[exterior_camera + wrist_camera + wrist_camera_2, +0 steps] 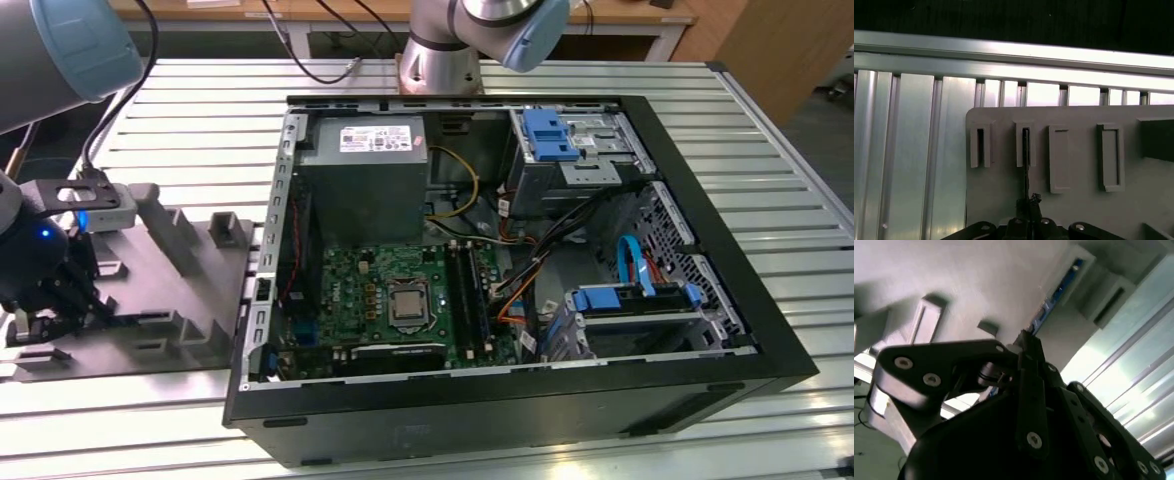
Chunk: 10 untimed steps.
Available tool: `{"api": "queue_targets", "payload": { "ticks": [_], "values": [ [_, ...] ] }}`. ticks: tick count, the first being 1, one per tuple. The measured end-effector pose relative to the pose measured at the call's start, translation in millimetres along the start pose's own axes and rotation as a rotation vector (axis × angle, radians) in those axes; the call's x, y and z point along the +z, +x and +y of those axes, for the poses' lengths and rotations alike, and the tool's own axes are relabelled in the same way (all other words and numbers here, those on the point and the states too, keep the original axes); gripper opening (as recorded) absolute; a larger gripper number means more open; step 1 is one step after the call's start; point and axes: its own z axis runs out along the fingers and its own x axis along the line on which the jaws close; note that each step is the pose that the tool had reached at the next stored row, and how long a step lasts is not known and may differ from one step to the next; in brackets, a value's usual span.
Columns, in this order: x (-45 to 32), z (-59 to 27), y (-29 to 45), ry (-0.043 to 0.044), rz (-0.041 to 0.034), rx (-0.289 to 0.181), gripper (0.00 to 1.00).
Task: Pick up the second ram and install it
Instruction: 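Pick up the second ram and move it above second insertion slot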
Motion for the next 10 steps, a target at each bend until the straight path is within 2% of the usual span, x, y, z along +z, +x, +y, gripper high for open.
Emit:
{"api": "queue_targets", "payload": {
  "ticks": [10],
  "values": [
    [0.0, 0.0, 0.0, 0.0000, -0.0003, 0.000, 0.12]
  ]
}}
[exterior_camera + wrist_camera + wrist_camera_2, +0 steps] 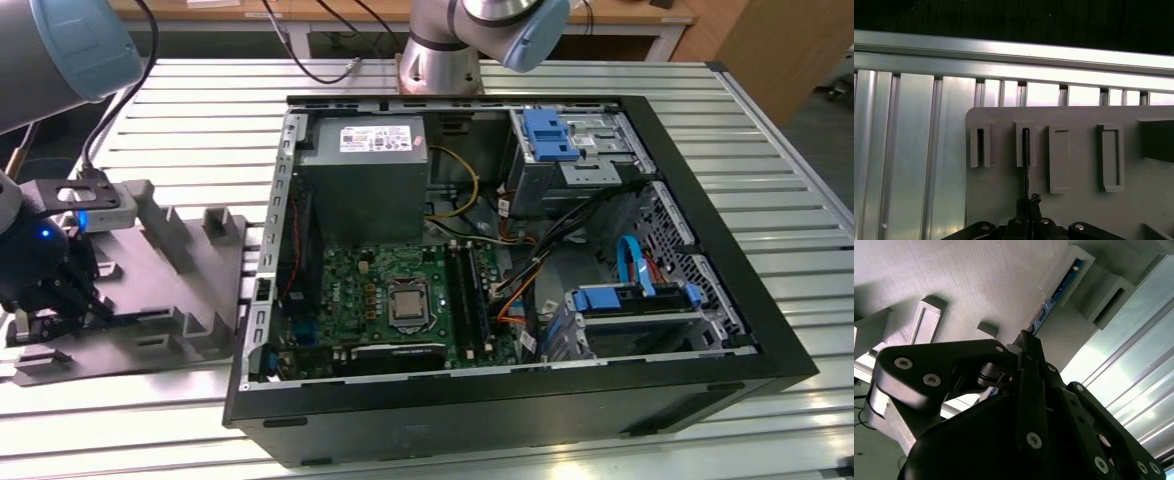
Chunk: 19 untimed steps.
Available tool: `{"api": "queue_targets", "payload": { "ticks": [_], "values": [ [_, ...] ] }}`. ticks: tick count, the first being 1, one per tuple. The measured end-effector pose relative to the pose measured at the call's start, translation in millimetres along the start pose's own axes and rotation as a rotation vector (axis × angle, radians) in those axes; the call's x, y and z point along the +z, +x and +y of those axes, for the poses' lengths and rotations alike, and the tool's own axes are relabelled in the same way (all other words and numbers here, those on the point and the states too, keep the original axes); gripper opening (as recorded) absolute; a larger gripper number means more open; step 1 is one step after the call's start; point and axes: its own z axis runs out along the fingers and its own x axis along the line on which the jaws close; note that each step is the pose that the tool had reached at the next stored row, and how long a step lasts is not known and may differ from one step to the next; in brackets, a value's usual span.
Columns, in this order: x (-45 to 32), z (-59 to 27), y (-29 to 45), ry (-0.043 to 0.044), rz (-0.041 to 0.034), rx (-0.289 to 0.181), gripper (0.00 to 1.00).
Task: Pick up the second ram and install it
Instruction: 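Pick up the second ram and move it above second insertion slot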
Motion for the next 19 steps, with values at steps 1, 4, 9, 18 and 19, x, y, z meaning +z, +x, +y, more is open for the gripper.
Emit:
{"api": "queue_targets", "payload": {
  "ticks": [1, 4, 9, 18, 19],
  "values": [
    [0.0, 0.0, 0.0, 0.0000, 0.0000, 0.000, 0.12],
    [0.0, 0.0, 0.0, 0.0000, -0.0001, 0.000, 0.12],
    [0.1, 0.0, 0.0, 0.0010, -0.0003, 0.030, 0.12],
    [0.2, 0.0, 0.0, 0.0027, -0.0007, 0.076, 0.12],
    [0.2, 0.0, 0.0, 0.0029, -0.0007, 0.080, 0.12]
  ]
}}
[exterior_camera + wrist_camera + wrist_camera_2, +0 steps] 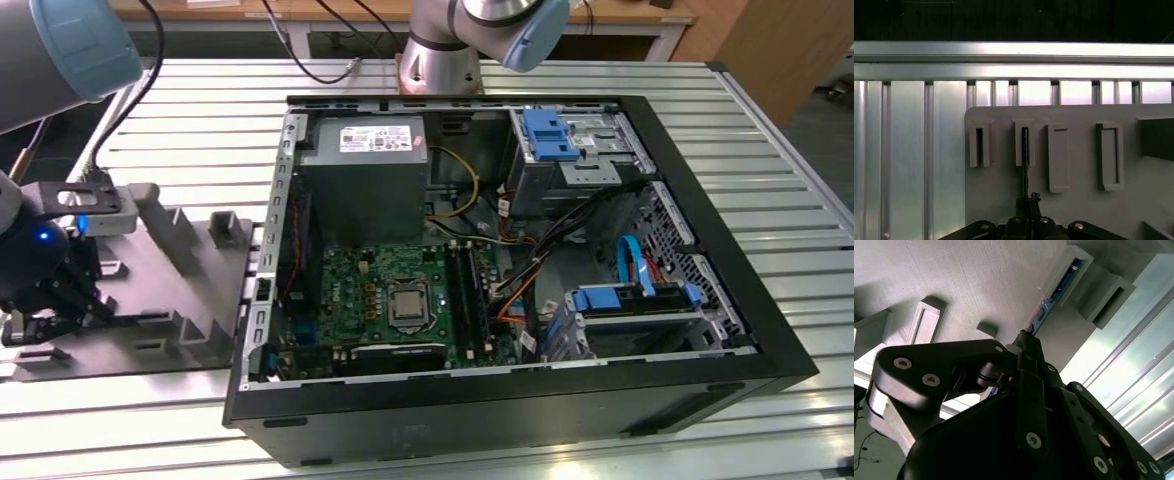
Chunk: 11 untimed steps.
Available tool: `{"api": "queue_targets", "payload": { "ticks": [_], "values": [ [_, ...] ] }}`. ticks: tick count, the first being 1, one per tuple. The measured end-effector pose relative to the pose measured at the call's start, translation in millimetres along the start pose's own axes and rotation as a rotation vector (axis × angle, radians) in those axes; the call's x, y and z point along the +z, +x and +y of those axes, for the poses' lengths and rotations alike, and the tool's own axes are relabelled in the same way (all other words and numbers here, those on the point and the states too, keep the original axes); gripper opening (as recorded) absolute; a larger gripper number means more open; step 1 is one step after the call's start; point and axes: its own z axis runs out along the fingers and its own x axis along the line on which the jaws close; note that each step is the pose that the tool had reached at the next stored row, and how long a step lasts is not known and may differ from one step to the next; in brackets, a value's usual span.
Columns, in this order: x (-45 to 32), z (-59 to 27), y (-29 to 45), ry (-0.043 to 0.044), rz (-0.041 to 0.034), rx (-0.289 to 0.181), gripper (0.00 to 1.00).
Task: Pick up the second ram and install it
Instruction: 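Pick up the second ram and move it above second insertion slot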
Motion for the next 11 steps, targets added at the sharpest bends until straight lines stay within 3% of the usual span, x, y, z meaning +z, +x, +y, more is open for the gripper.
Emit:
{"api": "queue_targets", "payload": {
  "ticks": [11],
  "values": [
    [0.0, 0.0, 0.0, 0.0001, 0.0000, 0.003, 0.11]
  ]
}}
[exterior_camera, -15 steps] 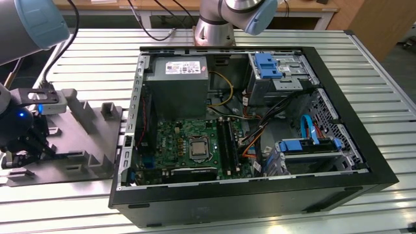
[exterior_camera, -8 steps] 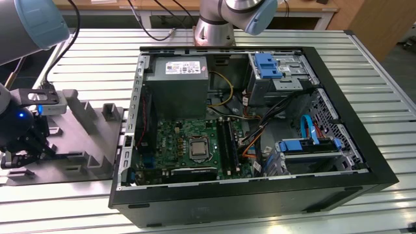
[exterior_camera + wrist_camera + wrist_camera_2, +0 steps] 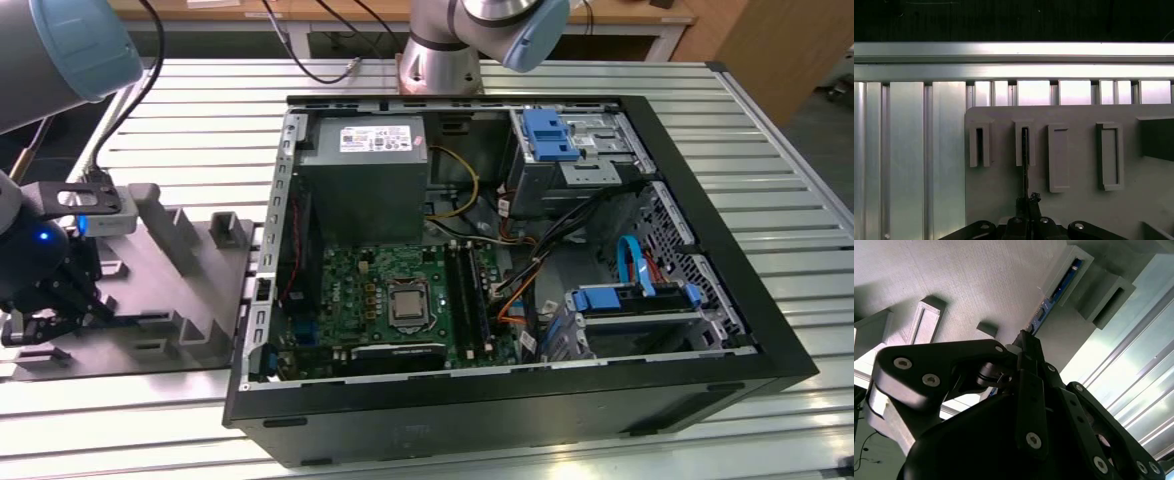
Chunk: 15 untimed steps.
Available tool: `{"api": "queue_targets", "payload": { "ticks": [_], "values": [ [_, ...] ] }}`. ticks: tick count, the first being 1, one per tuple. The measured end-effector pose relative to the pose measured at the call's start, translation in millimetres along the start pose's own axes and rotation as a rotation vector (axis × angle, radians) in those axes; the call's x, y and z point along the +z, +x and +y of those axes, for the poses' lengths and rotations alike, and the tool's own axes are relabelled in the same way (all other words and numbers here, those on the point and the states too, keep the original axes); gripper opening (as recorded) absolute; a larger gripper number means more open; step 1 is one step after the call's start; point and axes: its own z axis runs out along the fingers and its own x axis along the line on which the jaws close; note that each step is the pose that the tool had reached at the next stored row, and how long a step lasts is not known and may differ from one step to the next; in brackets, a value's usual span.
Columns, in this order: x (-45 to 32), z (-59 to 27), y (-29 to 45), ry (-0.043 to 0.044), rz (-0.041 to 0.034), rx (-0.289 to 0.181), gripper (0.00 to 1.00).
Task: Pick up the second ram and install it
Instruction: 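Pick up the second ram and move it above second insertion slot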
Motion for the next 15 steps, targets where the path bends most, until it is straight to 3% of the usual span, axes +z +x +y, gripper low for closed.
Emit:
{"api": "queue_targets", "payload": {
  "ticks": [4, 15],
  "values": [
    [-0.6, 0.0, 0.0, 0.0001, -0.0001, 0.000, 0.11],
    [-14.6, 0.1, -0.5, -0.0001, 0.0011, -0.002, 0.11]
  ]
}}
